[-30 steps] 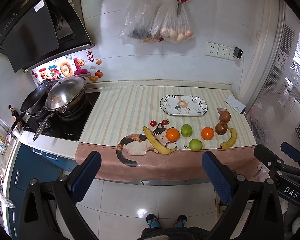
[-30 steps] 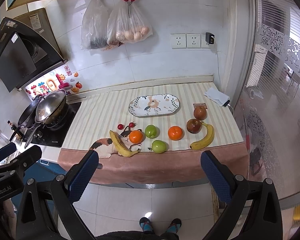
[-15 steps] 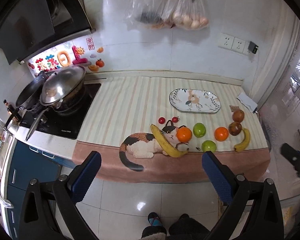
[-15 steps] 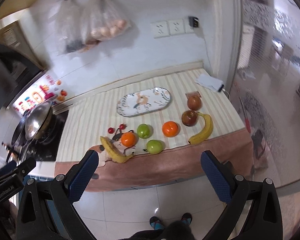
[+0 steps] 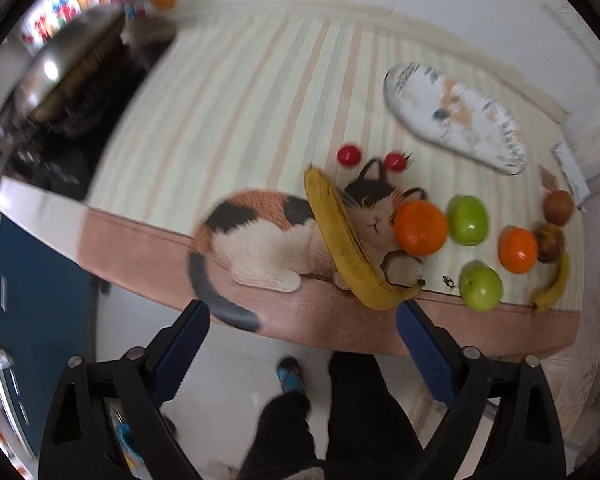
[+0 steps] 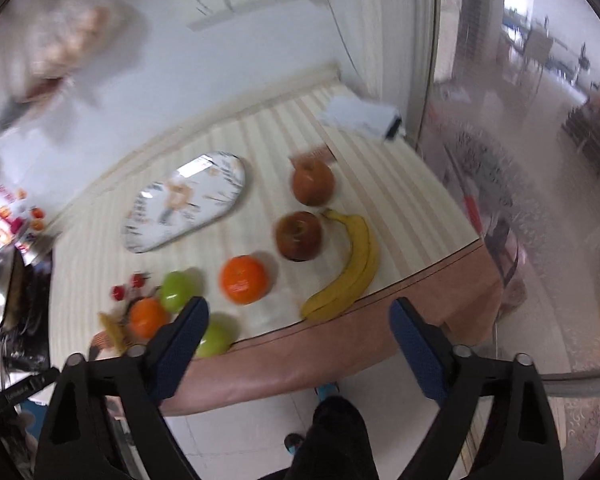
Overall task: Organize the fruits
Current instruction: 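Grasp the banana by the cat mat with the left gripper while the right grasps the other banana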
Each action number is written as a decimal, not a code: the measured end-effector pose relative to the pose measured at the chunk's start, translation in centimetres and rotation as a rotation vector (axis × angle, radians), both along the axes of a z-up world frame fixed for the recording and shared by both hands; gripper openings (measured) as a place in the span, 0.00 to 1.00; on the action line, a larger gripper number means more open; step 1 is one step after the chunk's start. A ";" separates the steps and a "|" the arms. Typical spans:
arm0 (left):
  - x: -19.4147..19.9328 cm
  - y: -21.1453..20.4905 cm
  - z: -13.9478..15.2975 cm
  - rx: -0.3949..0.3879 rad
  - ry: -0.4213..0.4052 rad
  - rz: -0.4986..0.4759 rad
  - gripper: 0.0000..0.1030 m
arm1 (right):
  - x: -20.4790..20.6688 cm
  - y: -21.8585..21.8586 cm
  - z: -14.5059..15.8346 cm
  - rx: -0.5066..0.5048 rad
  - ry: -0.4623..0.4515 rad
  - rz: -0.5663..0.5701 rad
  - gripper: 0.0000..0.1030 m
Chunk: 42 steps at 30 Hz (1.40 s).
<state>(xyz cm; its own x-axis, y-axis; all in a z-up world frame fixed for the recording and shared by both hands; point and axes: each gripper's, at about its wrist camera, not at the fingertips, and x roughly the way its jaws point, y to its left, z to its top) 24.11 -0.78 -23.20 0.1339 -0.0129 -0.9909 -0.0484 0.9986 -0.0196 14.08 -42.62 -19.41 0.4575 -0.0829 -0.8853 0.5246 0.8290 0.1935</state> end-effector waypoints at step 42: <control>7.2 -2.7 -8.4 0.148 0.166 0.028 0.31 | 7.6 -8.4 -20.2 -0.018 0.352 0.119 0.39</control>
<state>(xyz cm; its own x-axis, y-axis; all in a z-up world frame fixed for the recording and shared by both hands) 31.35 -3.45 -31.55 -0.0332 0.1359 -0.9902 -0.0665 0.9882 0.1378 21.72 -51.07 -39.57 0.1325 -0.0648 -0.9891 0.4561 0.8899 0.0028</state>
